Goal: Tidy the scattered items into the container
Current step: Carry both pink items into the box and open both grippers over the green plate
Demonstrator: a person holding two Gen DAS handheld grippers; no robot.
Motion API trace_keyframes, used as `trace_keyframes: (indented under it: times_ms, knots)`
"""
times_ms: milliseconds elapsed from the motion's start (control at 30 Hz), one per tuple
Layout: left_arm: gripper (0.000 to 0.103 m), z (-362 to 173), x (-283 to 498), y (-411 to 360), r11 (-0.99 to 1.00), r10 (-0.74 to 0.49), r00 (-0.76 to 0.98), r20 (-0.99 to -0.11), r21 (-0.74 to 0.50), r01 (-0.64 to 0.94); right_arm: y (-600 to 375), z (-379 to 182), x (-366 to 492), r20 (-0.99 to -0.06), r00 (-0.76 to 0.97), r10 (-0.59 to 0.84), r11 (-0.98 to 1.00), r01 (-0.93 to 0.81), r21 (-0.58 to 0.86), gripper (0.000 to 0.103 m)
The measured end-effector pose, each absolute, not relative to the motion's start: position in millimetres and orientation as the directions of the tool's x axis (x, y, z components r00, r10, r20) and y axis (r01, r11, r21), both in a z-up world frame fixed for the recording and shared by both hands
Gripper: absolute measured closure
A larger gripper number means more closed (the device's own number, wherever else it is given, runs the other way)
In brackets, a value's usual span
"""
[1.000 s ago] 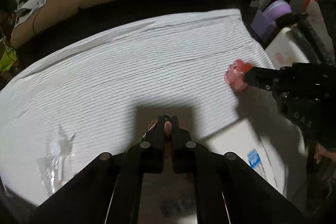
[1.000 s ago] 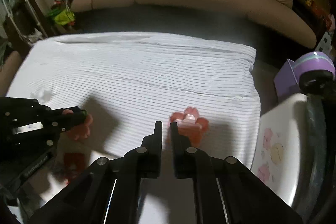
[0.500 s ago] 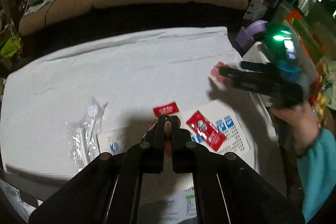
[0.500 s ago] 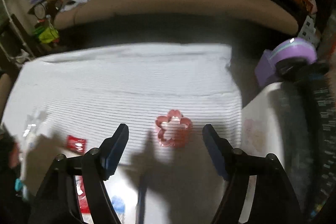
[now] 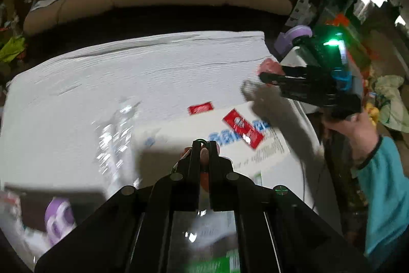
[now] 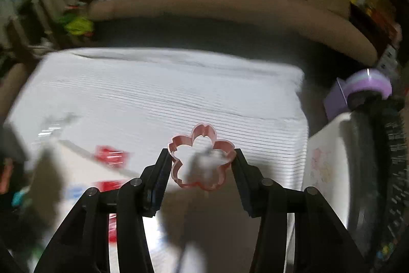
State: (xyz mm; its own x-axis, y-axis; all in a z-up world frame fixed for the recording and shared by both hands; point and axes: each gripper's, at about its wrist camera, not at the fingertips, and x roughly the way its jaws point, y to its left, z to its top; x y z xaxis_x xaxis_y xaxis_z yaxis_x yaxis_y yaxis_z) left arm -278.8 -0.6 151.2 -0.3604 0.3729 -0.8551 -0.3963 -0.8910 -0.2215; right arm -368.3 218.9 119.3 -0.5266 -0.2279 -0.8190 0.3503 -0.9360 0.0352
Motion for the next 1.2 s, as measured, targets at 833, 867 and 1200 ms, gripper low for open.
trace_keyframes:
  times_ms: [833,867,1200]
  knots:
    - [0.098,120,-96,-290,-0.916,0.315,-0.39,-0.865,-0.385,0.113,-142,120,-82,-0.878,-0.152,-0.453,-0.513,0.85,0.117,0.053]
    - [0.098,118,-97,-290,-0.915,0.318,-0.39,-0.864,-0.387,0.112,-150,112,-78,-0.893,-0.194,-0.406,-0.509,0.859,0.044,0.053]
    - [0.098,99,-115,-258,-0.914,0.353,-0.345,-0.87,-0.4,0.074,-126,121,-84,-0.882,-0.313,-0.352,-0.539,0.838,-0.082,0.042]
